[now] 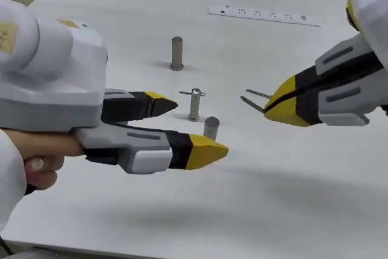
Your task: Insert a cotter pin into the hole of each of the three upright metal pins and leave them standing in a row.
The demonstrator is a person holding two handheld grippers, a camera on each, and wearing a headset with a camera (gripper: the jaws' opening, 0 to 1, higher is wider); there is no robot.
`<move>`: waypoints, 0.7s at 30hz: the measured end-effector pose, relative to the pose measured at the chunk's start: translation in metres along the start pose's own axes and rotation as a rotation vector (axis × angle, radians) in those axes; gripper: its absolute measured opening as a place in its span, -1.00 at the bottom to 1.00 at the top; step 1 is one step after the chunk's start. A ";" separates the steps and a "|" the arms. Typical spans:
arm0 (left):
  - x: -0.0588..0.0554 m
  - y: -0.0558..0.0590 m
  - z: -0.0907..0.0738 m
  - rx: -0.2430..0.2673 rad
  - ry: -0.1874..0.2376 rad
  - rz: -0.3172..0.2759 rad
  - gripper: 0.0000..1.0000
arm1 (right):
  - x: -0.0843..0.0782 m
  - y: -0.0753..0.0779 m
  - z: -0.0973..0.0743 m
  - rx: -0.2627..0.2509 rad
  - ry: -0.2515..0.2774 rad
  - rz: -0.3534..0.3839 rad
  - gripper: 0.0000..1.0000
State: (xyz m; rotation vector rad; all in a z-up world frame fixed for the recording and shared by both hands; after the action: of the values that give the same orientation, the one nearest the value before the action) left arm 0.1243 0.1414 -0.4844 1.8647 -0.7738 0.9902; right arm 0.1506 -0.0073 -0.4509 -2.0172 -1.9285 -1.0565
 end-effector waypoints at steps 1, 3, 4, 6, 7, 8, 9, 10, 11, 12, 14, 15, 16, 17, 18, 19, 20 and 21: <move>0.002 0.000 0.001 -0.001 0.013 -0.008 0.19 | 0.000 0.000 0.000 -0.009 0.005 0.006 -1.00; 0.007 -0.001 0.002 -0.008 0.048 -0.039 0.11 | 0.002 0.001 0.000 -0.033 0.025 0.017 -1.00; 0.009 0.000 0.003 -0.013 0.058 -0.050 0.05 | 0.003 0.001 -0.001 -0.046 0.035 0.021 -1.00; 0.014 0.001 0.006 -0.020 0.082 -0.057 0.01 | 0.006 0.002 -0.002 -0.085 0.061 0.016 -1.00; 0.016 0.001 0.007 -0.025 0.090 -0.061 -0.01 | 0.007 0.002 -0.002 -0.098 0.067 0.020 -1.00; 0.018 0.001 0.007 -0.027 0.092 -0.066 -0.02 | 0.007 0.001 -0.002 -0.106 0.071 0.023 -1.00; 0.019 0.001 0.008 -0.031 0.091 -0.070 -0.03 | 0.008 0.001 -0.002 -0.119 0.078 0.019 -1.00; 0.021 0.001 0.010 -0.038 0.096 -0.074 -0.05 | 0.008 0.000 -0.002 -0.127 0.081 0.019 -1.00; 0.023 0.001 0.011 -0.042 0.099 -0.077 -0.08 | 0.009 0.000 -0.002 -0.133 0.083 0.020 -1.00; 0.024 0.001 0.012 -0.047 0.100 -0.079 -0.10 | 0.009 0.000 -0.002 -0.140 0.085 0.019 -1.00; 0.027 0.001 0.014 -0.056 0.099 -0.089 -0.16 | 0.008 -0.001 -0.001 -0.150 0.079 0.007 -1.00; 0.028 0.001 0.015 -0.060 0.098 -0.088 -0.18 | 0.008 -0.001 -0.001 -0.159 0.079 0.001 -1.00; 0.030 0.001 0.017 -0.068 0.096 -0.092 -0.21 | 0.007 -0.003 -0.001 -0.164 0.075 -0.009 -1.00; 0.030 0.002 0.018 -0.077 0.092 -0.097 -0.24 | 0.007 -0.003 -0.001 -0.179 0.073 -0.018 -1.00; 0.031 0.003 0.020 -0.090 0.086 -0.104 -0.29 | 0.007 -0.003 -0.002 -0.194 0.070 -0.043 -1.00; 0.032 0.003 0.022 -0.095 0.085 -0.104 -0.35 | 0.008 -0.005 -0.002 -0.194 0.064 -0.047 -1.00; 0.033 0.004 0.024 -0.101 0.083 -0.100 -0.38 | 0.008 -0.006 -0.001 -0.199 0.064 -0.051 -1.00; 0.034 0.005 0.025 -0.106 0.085 -0.102 -0.41 | 0.008 -0.007 -0.001 -0.201 0.066 -0.052 -1.00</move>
State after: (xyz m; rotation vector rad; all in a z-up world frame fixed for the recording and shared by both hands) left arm 0.1457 0.1131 -0.4607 1.7425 -0.6617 0.9394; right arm 0.1434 0.0000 -0.4476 -2.0115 -1.9205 -1.3610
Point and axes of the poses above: the centre of the closed fingertips' face, and the gripper's own axes: z roughly forward along the fingers, y roughly to its right, x roughly out of its top, the point moved 6 cm from there along -z, roughly backward along the fingers, and after that the axes turned 12 degrees about -x, right-handed, at the moved point
